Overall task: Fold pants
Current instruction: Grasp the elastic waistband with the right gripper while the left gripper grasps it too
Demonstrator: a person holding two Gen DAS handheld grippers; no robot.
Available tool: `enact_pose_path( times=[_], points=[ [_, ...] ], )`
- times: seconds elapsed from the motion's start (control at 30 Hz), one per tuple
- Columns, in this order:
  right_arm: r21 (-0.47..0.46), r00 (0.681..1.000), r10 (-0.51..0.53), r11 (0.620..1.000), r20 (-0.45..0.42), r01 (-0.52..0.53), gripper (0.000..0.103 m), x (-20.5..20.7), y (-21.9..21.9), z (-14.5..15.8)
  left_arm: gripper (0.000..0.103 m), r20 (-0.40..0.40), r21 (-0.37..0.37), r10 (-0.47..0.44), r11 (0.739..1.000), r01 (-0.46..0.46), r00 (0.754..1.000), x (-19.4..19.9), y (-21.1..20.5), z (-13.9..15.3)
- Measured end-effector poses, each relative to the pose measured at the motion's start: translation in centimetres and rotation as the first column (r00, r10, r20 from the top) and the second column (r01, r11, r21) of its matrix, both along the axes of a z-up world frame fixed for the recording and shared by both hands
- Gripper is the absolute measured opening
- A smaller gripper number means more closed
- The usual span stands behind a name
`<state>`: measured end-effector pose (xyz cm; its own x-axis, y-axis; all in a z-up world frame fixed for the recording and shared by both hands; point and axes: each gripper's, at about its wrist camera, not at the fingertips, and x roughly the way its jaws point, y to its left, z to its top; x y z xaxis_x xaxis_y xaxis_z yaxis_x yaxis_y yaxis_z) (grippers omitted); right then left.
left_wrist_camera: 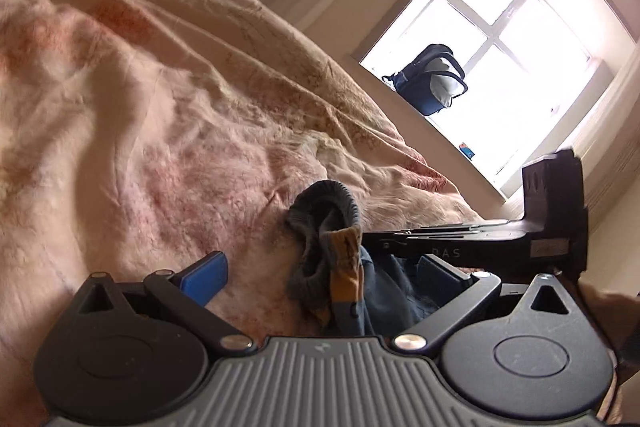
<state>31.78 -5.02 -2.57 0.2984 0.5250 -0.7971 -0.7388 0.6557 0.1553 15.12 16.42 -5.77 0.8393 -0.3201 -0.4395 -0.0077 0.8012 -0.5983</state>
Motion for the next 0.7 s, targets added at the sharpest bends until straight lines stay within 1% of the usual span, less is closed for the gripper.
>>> enact_pose_path(
  times=[0.07,0.17,0.2,0.3,0.43,0.5,0.6,0.67,0.7],
  points=[
    [0.015,1.0,-0.007,1.0,-0.008,0.007,0.004,0.2,-0.3,-0.4,0.102,-0.005,-0.044,-0.003,0.999,0.002,1.0,-0.1,0.2,0.1],
    [0.048,0.999,-0.029,0.998,-0.03,0.031,0.008,0.6,-1.0,-0.7,0.1,-0.005,-0.122,-0.046,0.991,0.045,0.999,-0.2,0.4,0.0],
    [0.056,0.999,-0.036,0.998,-0.035,0.038,0.011,0.7,-1.2,-0.8,0.1,-0.005,-0.133,-0.054,0.99,0.053,0.999,-0.2,0.4,-0.1],
    [0.072,0.998,-0.042,0.996,-0.046,0.045,0.012,0.8,-1.6,-0.9,0.1,-0.015,-0.116,-0.056,0.992,0.054,0.998,0.2,0.2,-0.7],
    [0.076,0.998,-0.042,0.996,-0.045,0.045,0.012,0.8,-1.7,-0.9,0.1,-0.032,-0.172,-0.038,0.985,0.032,0.999,0.5,0.2,-1.4],
    [0.08,0.998,-0.046,0.996,-0.048,0.05,0.012,0.8,-1.7,-1.0,0.1,-0.03,-0.231,-0.062,0.971,0.053,0.998,0.7,0.0,-1.5],
    [0.078,0.997,-0.053,0.995,-0.05,0.056,0.012,0.7,-1.6,-1.1,0.099,-0.034,-0.297,-0.06,0.954,0.047,0.998,0.8,0.1,-1.9],
    [0.077,0.997,-0.058,0.995,-0.049,0.062,0.012,0.7,-1.6,-1.1,0.092,-0.052,-0.321,-0.044,0.947,0.025,0.998,1.2,0.3,-2.3],
    [0.077,0.997,-0.063,0.995,-0.05,0.067,0.012,0.6,-1.6,-1.1,0.081,-0.064,-0.321,-0.035,0.947,0.013,0.997,1.4,0.4,-2.5]
  ],
)
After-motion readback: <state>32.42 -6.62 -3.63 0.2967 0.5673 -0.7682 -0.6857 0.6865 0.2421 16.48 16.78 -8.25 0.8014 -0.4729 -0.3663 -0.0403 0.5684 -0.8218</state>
